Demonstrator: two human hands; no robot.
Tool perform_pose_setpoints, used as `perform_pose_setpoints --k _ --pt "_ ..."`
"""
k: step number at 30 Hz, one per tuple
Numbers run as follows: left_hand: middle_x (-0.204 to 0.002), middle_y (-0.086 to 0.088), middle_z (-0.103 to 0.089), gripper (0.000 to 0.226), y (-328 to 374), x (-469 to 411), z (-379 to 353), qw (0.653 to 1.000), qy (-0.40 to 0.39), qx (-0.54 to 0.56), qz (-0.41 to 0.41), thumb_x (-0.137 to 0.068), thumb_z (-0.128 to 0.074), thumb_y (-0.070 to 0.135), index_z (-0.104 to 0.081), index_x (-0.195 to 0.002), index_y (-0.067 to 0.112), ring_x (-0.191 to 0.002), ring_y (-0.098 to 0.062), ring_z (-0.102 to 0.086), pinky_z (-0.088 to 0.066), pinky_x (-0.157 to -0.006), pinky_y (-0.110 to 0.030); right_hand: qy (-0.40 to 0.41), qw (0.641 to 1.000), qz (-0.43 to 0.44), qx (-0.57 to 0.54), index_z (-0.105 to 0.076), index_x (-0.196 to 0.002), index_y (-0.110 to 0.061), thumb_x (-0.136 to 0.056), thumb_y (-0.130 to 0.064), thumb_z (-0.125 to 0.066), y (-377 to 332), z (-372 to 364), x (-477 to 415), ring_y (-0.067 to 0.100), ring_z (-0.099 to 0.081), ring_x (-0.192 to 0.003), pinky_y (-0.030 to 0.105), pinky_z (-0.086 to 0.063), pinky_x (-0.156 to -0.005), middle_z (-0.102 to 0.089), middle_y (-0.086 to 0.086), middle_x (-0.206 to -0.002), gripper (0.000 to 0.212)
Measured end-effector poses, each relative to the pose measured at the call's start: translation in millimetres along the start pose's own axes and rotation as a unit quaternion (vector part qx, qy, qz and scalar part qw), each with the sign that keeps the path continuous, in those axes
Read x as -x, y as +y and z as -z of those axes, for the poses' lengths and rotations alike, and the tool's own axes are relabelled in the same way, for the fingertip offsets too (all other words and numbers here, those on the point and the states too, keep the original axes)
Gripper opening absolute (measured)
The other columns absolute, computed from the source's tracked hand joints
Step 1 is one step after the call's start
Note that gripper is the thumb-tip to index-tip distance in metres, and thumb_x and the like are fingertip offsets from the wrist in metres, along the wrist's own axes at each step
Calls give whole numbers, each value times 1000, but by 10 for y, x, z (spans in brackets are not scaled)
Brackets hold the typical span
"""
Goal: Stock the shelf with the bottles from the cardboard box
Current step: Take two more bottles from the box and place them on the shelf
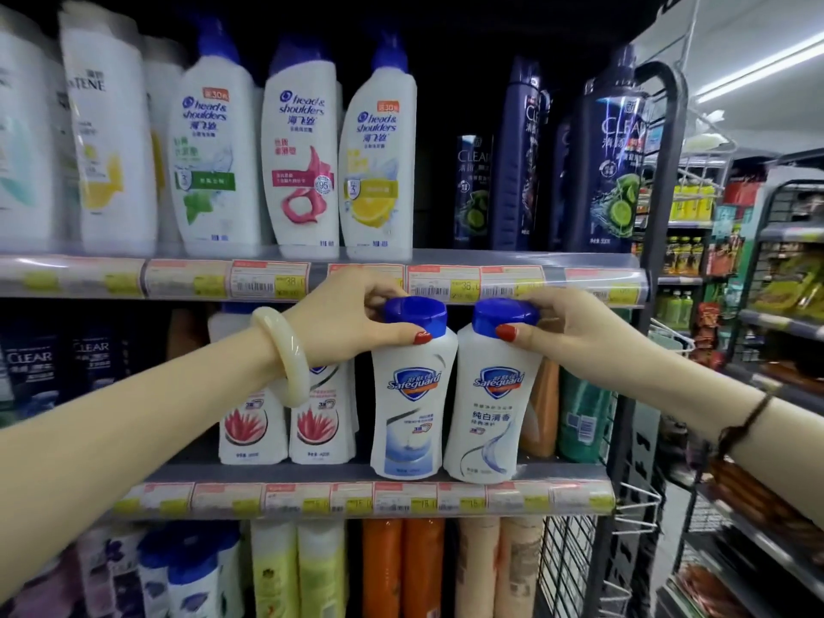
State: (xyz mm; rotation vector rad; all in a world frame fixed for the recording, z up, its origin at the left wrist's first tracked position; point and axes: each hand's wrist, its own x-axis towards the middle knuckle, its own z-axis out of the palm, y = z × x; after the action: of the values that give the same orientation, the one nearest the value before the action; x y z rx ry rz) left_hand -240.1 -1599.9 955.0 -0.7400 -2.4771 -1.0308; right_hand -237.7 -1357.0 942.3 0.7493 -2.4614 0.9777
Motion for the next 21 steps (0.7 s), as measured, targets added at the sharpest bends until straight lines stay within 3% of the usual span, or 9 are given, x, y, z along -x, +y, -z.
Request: perform_pose_setpoints --k 2,5,8,11,14,18,21 --pt "-84 12 -70 22 -26 36 -45 999 25 36 2 -71 -77 21 -68 -91 24 -73 6 -66 -50 -61 -8 10 999 -6 -32 -63 -108 -9 -87 -24 -61 17 -26 38 7 -67 -90 24 -56 -78 -71 1 -99 26" --pt "-86 5 -72 24 -97 90 -153 993 81 84 6 -71 -77 18 -70 -93 15 -77 -2 -67 -54 -68 -15 27 994 -21 -108 -58 -113 -21 -87 -27 -60 54 -117 104 4 -65 -95 21 -57 -76 -68 -6 -105 26" --pt "-72 11 -73 17 -172 142 -285 977 124 171 12 -71 -76 13 -71 -87 16 -70 2 -67 -51 -61 -11 22 979 -46 -196 -50 -112 -33 -86 -35 -54 116 -271 165 0 -67 -94 17 -56 -70 -67 -10 -107 27" --pt "-84 9 -75 30 -290 201 -417 973 106 203 36 -67 -77 17 -67 -95 18 -81 -5 -71 -56 -68 -20 40 973 -57 -220 -47 -113 -29 -89 -27 -54 206 -388 196 -7 -67 -85 12 -53 -63 -66 -9 -104 25" --pt "-101 -1 -72 52 -362 252 -517 974 99 197 56 -58 -76 32 -63 -106 15 -93 -15 -69 -58 -78 -33 33 973 -71 -216 -44 -121 -19 -87 -23 -59 288 -423 218 0 -67 -90 17 -57 -67 -64 -2 -110 37" --pt "-103 -1 -71 43 -439 233 -537 967 86 227 73 -68 -77 15 -62 -108 15 -95 -14 -69 -58 -79 -30 8 966 -77 -248 -40 -130 -19 -86 -22 -59 340 -453 224 8 -65 -102 24 -58 -79 -63 1 -118 48" --pt "-107 -4 -71 44 -557 298 -615 972 34 211 98 -70 -76 6 -61 -112 12 -100 -17 -68 -56 -87 -37 -34 968 -76 -236 -36 -132 -23 -89 -19 -57 365 -509 281 -7 -66 -84 13 -53 -63 -63 -1 -117 48"
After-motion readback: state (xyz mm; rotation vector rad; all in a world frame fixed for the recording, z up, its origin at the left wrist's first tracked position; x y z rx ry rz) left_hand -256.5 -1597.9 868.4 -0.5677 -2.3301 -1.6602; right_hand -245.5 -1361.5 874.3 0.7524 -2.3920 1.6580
